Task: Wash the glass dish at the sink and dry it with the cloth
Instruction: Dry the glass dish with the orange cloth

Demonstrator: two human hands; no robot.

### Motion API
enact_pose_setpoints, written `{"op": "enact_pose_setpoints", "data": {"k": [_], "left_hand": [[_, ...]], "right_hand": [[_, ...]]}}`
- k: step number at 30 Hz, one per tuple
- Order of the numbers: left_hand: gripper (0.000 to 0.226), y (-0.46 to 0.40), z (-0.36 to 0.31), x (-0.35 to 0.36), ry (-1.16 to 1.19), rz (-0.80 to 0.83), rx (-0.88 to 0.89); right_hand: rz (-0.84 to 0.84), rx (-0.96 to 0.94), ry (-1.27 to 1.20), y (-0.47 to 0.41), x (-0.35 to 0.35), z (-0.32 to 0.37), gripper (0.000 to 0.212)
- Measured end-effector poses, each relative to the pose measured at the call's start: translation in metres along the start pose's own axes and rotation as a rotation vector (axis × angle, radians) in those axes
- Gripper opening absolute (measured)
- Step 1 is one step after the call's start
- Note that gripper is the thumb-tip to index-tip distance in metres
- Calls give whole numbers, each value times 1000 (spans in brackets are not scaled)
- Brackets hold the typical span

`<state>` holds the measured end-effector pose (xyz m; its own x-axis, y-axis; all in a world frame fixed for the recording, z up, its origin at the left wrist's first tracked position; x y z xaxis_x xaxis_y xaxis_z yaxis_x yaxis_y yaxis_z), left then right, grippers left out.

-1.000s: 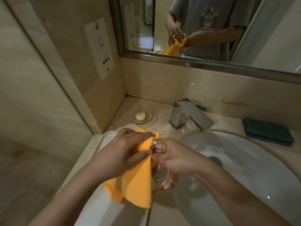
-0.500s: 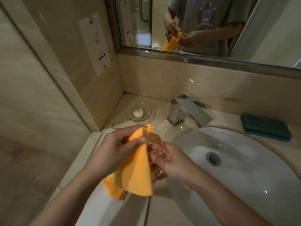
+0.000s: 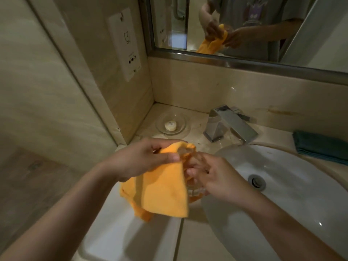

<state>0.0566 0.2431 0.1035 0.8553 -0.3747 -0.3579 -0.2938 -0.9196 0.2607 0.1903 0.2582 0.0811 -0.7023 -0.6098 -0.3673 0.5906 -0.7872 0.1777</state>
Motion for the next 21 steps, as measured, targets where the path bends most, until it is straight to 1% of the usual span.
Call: {"op": "enact_pose_setpoints", "data": {"k": [3, 6, 8, 11, 13, 17, 19, 21], "left_hand": [[37, -1, 3, -5, 37, -43, -28], [45, -2, -1, -6, -10, -34, -51], [46, -1, -5, -4, -46, -18, -37], [40, 2, -14, -4, -100, -39, 11], [36, 4, -18, -5, -85, -31, 39], [39, 8, -17, -6, 120, 105, 23], [44, 9, -14, -4, 208, 178, 2], [47, 8, -12, -3, 276, 205, -2]], "right_hand": [[-68, 44, -202, 1, -3, 0, 12], [-98, 66, -278, 2, -2, 0, 13], [-100, 70, -298, 2, 0, 0, 15], [-102, 49, -270, 4, 0, 3, 16], [-93, 21, -202, 5, -1, 5, 14], [-58, -75, -83, 9, -4, 17, 17], [-38, -111, -54, 11, -5, 22, 20], [-26, -128, -37, 11, -6, 25, 21]]}}
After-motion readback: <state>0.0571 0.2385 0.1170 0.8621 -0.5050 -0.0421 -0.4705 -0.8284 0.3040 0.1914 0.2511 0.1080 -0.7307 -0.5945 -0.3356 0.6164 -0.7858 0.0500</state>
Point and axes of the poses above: each hand's wrist, its own y-axis away from the middle knuckle, its own x-axis out of the palm, z = x × y, the point moved 7 cm from there along -y, towards the middle knuckle
